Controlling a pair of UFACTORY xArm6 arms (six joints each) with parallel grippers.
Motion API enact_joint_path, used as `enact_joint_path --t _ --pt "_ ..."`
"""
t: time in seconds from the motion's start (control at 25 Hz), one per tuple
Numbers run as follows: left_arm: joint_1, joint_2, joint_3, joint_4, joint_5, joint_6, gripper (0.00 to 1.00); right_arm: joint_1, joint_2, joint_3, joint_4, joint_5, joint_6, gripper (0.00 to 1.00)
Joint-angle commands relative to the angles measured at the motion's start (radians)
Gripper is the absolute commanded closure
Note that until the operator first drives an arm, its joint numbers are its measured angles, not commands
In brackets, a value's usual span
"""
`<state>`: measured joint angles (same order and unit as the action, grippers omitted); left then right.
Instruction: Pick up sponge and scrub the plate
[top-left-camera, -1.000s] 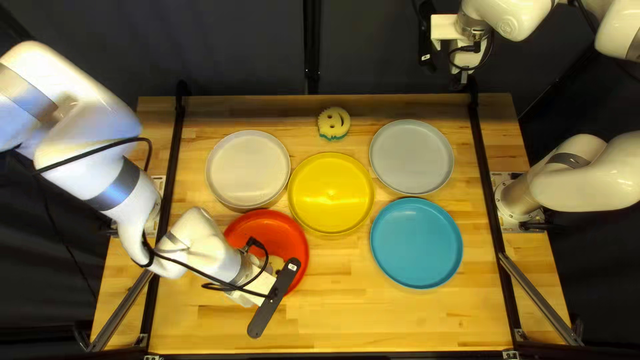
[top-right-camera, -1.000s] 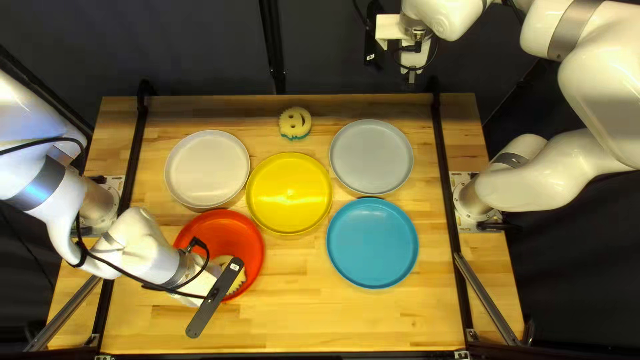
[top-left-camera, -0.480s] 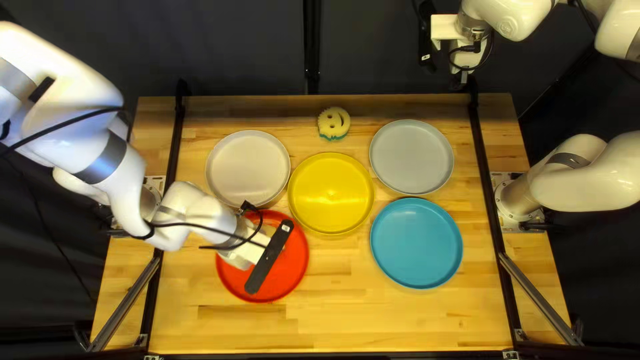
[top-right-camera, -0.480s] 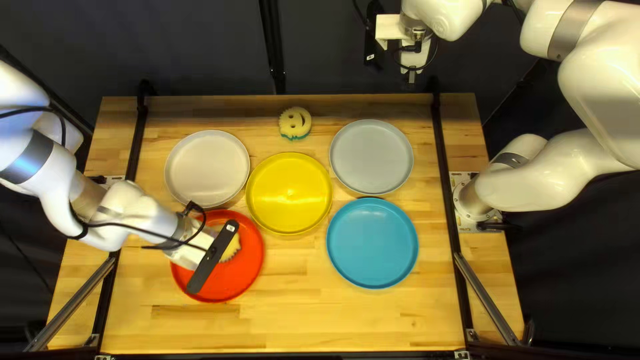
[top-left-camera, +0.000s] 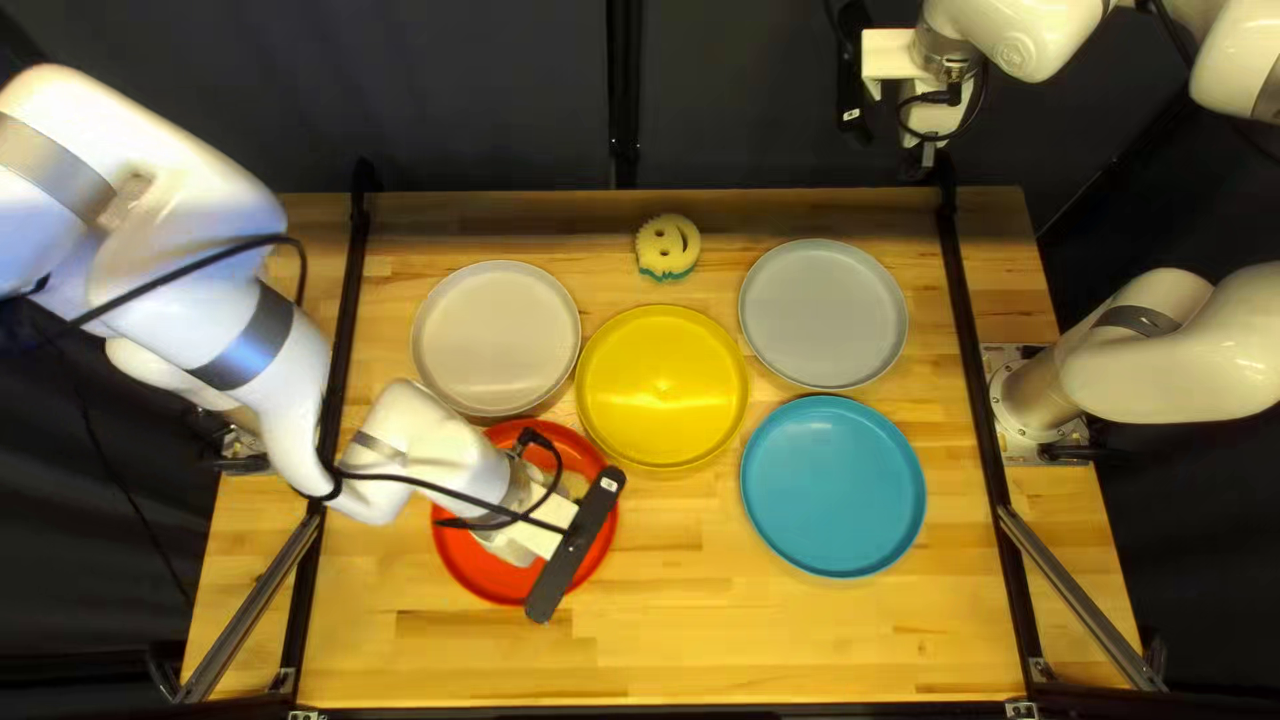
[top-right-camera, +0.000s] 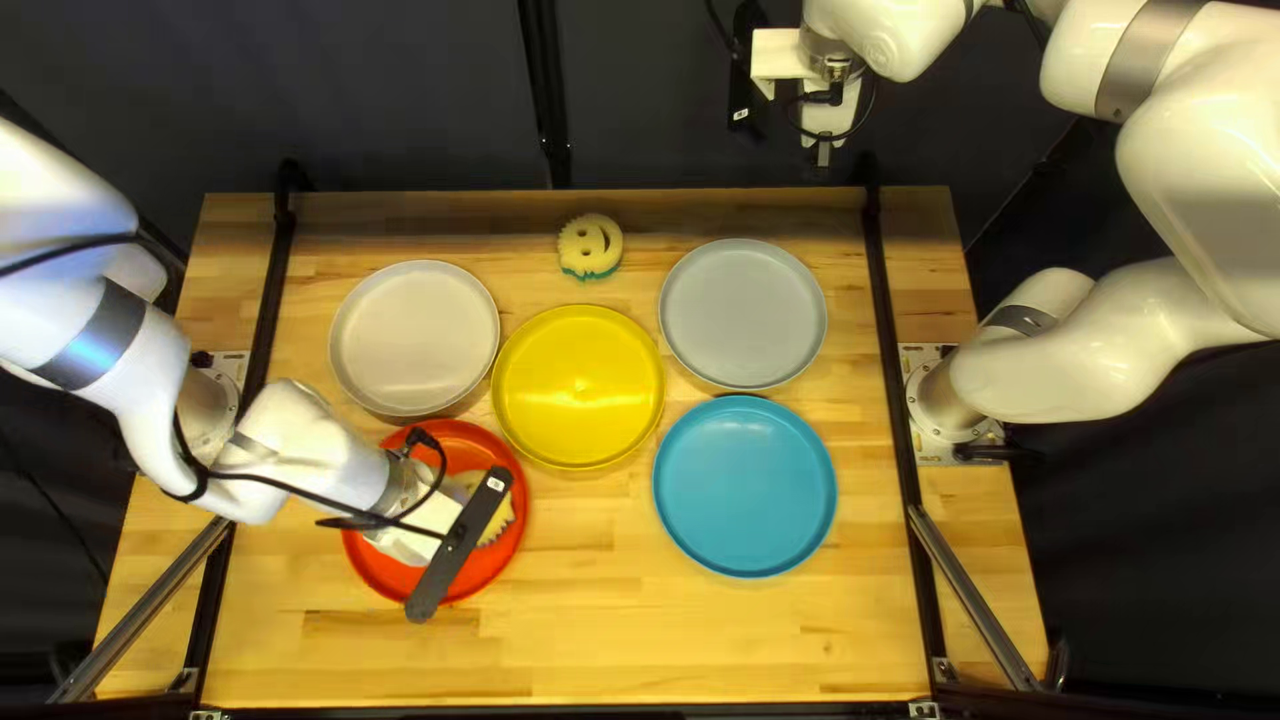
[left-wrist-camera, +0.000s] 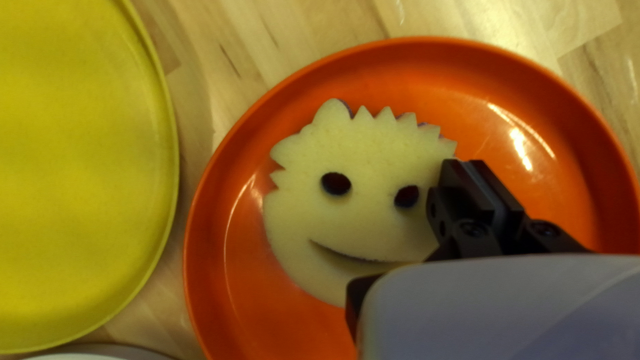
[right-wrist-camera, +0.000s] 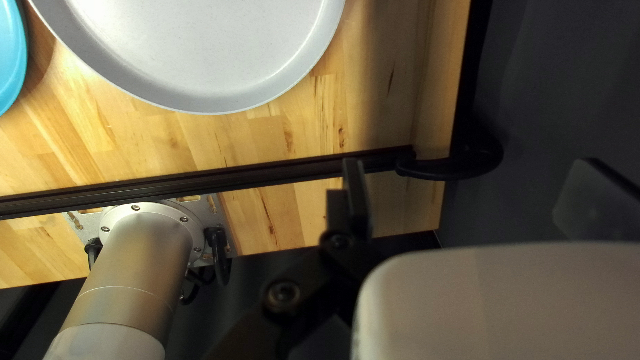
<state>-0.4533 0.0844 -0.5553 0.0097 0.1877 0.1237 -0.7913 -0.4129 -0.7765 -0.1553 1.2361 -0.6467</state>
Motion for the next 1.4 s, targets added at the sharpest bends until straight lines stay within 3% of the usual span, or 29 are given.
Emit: enact_joint_path --t 0.04,0.48,0.76,1.16,1.28,1.4 --pt "0.042 -0.071 0.077 -0.044 -0.003 0.061 1.00 0.000 0.000 0.000 0.000 0.000 0.000 0.00" --pt "0.106 -0.204 0.191 -0.136 0.051 0.167 1.00 0.000 0.000 0.000 0.000 0.000 0.000 0.00" --pt "0.060 -0.098 0.105 -0.121 0.016 0.125 1.00 0.000 0.000 0.000 0.000 0.000 0.000 0.00" --pt "-0.040 -0.007 -0.075 0.093 0.081 -0.117 1.00 0.000 0.000 0.000 0.000 0.000 0.000 0.00" --pt "-0.045 -0.017 -0.070 0.107 0.094 -0.128 1.00 0.000 0.000 0.000 0.000 0.000 0.000 0.00" --pt "-0.028 -0.060 -0.004 0.074 0.082 -0.091 1.00 0.000 0.000 0.000 0.000 0.000 0.000 0.00"
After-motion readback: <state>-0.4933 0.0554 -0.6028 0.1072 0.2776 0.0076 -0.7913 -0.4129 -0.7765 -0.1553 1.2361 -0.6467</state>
